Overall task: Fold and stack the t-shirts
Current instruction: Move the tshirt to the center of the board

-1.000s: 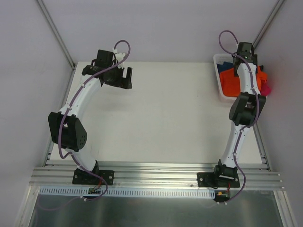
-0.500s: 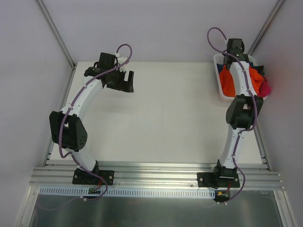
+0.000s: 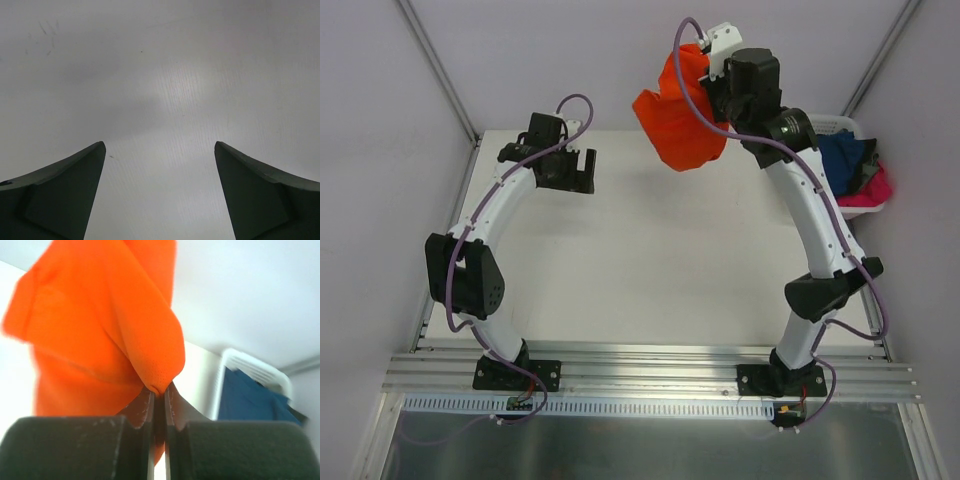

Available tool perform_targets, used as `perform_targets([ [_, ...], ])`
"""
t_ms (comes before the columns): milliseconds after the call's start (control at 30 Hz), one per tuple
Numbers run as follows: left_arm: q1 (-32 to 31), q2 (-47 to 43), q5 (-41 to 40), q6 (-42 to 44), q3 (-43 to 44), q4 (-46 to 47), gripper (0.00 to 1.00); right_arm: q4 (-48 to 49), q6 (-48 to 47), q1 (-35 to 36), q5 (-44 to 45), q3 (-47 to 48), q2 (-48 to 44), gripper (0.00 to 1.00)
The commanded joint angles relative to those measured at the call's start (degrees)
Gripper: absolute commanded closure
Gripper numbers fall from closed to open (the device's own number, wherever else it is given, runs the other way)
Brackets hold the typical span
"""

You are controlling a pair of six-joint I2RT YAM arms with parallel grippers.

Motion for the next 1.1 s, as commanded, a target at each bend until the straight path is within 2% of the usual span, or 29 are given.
perform_targets([
  [0, 0.91, -2.54, -3.96, -1.93, 0.08, 1.20, 0.06, -2.42, 4.68, -0.06, -4.64, 2.93, -2.54, 0.99],
  [33, 0.91, -2.63, -4.31, -1.93, 0.08, 1.20, 0.01, -2.61, 4.86, -0.15, -4.12, 0.66, -2.97, 0.99],
  [100, 0.99, -3.16, -5.02, -1.85, 0.42, 1.29, 0.01, -2.96, 4.59, -0.49, -2.45, -9.52, -5.43, 0.99],
  [133, 0.99, -3.33, -5.19, -1.93, 0.60, 1.38, 0.01, -3.39, 4.77, -0.85, -2.79, -13.30, -6.31, 0.90],
  [167, 1.08, -3.77, -5.28, -1.93, 1.04, 1.38, 0.01, -4.36, 4.42, -1.72, -4.54, -19.25, -7.10, 0.75],
  [200, 1.17, -3.95, -5.02, -2.11, 1.30, 1.38, 0.01, -8.02, 4.33, -2.08, -7.69, -21.14, -6.93, 0.45],
  [267, 1.35, -4.39, -4.85, -2.20, 2.27, 1.46, 0.01, -9.72, 5.99, -3.13, -10.95, -25.01, -7.28, 0.14],
  [333, 1.43, -4.39, -4.93, -1.94, 2.97, 1.47, 0.01, -11.04, 6.44, -3.40, -15.78, -26.87, -8.07, 0.06],
  [433, 1.52, -4.30, -5.46, -1.58, 3.42, 1.46, 0.01, -10.08, 6.79, -3.40, -16.07, -25.12, -8.34, 0.06],
  [600, 2.31, -4.83, -4.76, -2.46, 3.33, 1.46, 0.01, -12.01, 9.33, -3.22, -20.36, -18.97, -3.25, 0.07],
  [667, 3.10, -5.35, -4.67, -2.72, 3.50, 1.46, 0.01, -12.54, 9.95, -2.44, -24.14, -17.74, 0.00, 0.10],
  [867, 4.42, -8.60, -5.11, -2.20, 2.01, 1.38, 0.01, -12.54, 11.27, -1.20, -26.70, -17.12, 10.70, 0.16],
  [900, 4.42, -9.13, -5.11, -2.02, 1.66, 1.38, 0.01, -12.54, 11.36, -1.20, -26.96, -16.59, 11.95, 0.21],
  [1067, 4.42, -12.91, -4.67, -1.93, -0.09, 1.38, 0.01, -13.68, 10.84, -0.94, -26.44, -11.59, 20.65, 0.23],
])
